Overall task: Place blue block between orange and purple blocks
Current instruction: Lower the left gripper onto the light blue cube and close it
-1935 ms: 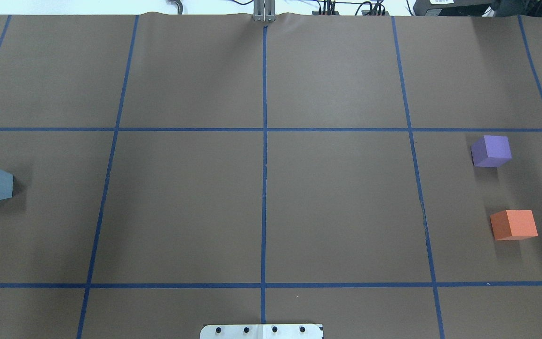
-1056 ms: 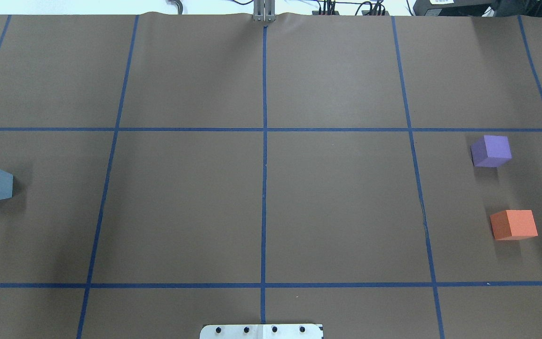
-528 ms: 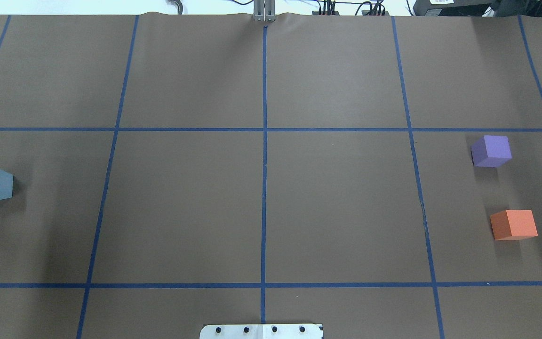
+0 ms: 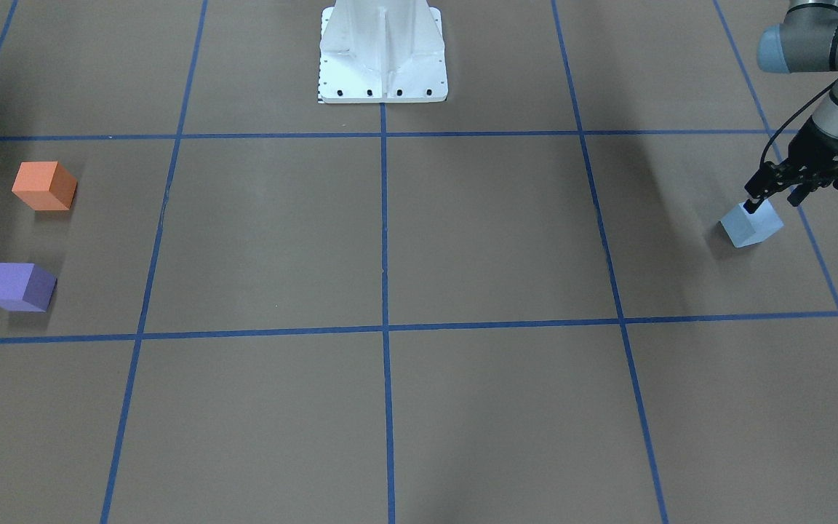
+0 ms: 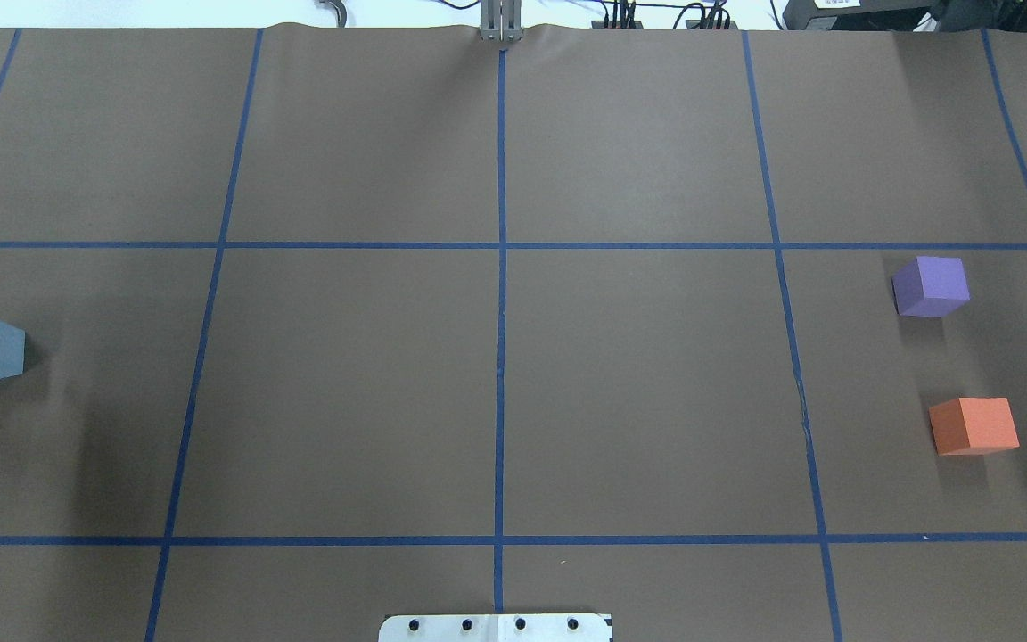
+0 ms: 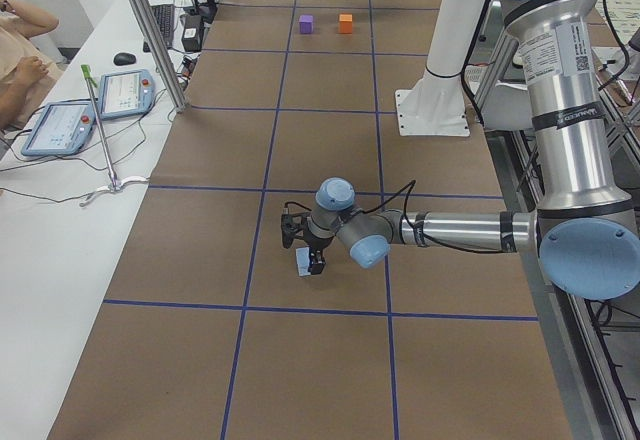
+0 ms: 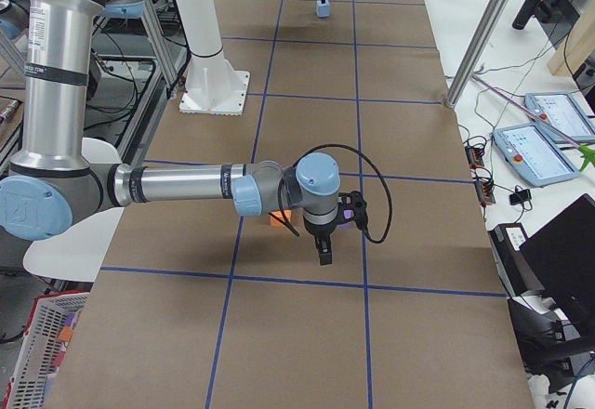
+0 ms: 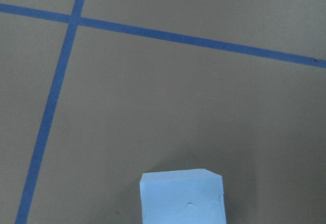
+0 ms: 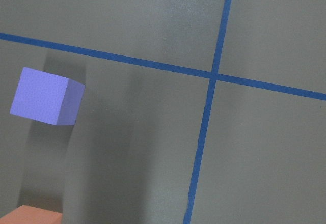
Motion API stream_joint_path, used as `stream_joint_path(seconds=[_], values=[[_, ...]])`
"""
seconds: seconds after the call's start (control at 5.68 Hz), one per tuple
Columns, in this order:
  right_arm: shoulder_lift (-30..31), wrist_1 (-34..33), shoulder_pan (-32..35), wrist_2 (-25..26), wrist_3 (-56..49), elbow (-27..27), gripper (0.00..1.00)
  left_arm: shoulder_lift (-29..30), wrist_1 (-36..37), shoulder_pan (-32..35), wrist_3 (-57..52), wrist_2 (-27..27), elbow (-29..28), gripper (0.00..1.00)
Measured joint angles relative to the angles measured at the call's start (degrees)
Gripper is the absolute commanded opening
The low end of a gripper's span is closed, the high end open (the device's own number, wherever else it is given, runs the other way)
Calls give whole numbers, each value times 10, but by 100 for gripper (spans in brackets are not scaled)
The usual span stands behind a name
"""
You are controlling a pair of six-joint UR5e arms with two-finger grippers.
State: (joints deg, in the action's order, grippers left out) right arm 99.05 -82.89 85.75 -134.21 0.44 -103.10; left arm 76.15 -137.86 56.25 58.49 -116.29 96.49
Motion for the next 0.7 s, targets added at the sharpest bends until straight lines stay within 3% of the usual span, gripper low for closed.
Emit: stream_joint_path(seconds=[0.53, 0.7], values=[[0, 0, 0, -1, 1, 2, 100, 33, -1, -13, -6, 8, -36, 99], [-1, 0, 0, -1, 1, 3, 100, 42, -1, -19, -19, 17, -53, 68]])
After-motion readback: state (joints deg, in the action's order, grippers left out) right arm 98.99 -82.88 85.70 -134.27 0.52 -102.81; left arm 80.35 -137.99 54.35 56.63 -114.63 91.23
